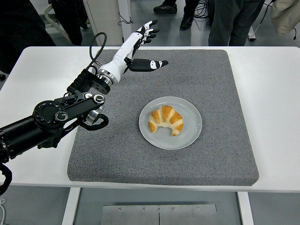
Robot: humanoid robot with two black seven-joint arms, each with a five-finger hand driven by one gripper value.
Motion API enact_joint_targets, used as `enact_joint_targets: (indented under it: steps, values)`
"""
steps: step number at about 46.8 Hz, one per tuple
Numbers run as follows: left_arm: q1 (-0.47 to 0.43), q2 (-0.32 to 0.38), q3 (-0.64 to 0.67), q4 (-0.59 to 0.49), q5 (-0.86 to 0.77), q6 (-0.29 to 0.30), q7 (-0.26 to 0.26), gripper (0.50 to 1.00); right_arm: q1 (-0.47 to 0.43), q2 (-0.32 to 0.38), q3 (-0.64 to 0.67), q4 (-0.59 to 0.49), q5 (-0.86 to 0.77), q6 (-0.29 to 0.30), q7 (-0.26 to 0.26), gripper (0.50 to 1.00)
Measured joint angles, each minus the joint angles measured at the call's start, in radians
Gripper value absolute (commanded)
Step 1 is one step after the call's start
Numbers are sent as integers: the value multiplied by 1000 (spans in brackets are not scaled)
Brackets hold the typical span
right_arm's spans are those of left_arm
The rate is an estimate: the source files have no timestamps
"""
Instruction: Place the bread on the plate
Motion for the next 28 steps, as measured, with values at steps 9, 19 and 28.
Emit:
enact_joint_targets:
  steps: [9, 19, 28]
  values:
    - [4, 9, -114, 3, -122, 0, 37, 924, 0, 0, 0, 0, 0, 0, 0, 1000]
    - [24, 27, -206, 12, -221, -4, 60, 925, 0, 0, 0, 0, 0, 0, 0, 1000]
    - [45, 62, -214, 12, -311, -38, 60, 925, 0, 0, 0, 0, 0, 0, 0, 1000]
